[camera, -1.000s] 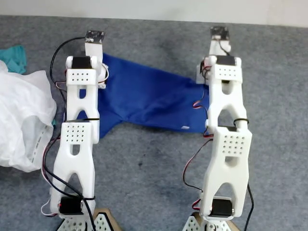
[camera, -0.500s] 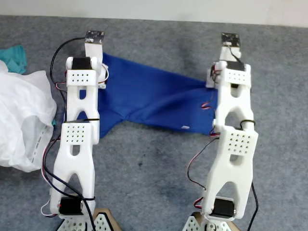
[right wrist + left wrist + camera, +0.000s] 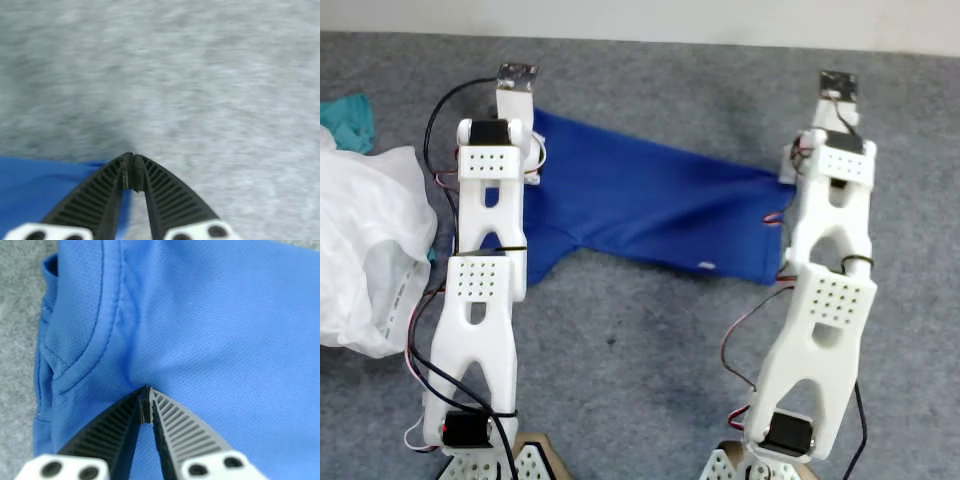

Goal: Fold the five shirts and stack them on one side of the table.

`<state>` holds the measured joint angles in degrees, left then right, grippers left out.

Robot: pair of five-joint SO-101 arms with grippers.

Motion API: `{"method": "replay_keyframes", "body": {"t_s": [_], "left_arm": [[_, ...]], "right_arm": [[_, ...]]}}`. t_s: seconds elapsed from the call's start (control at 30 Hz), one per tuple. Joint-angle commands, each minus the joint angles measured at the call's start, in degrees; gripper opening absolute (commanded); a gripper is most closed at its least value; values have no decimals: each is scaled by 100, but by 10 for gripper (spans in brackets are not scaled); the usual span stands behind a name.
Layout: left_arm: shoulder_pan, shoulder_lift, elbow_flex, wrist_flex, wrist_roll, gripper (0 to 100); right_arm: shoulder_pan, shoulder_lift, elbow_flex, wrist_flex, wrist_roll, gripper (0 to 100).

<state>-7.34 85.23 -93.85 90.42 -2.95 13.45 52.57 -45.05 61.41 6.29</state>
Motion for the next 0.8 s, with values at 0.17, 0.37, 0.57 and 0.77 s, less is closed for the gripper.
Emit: {"method": "replay_keyframes", "body": {"t_s": [0.17,0.37,0.57,0.77], "left_arm": [[101,57,-31,-176,53,6],[31,48,-171,-176,53,6],[-251,-699,-163,0,62,6],[-462,-1631,-163,413,62,6]], "right_arm": [[224,-145,-330,-119,62,10],[251,-171,-435,-92,-352,10],[207,-171,-1525,1165,-431,7],[31,-127,-3319,2782,-615,7]]}}
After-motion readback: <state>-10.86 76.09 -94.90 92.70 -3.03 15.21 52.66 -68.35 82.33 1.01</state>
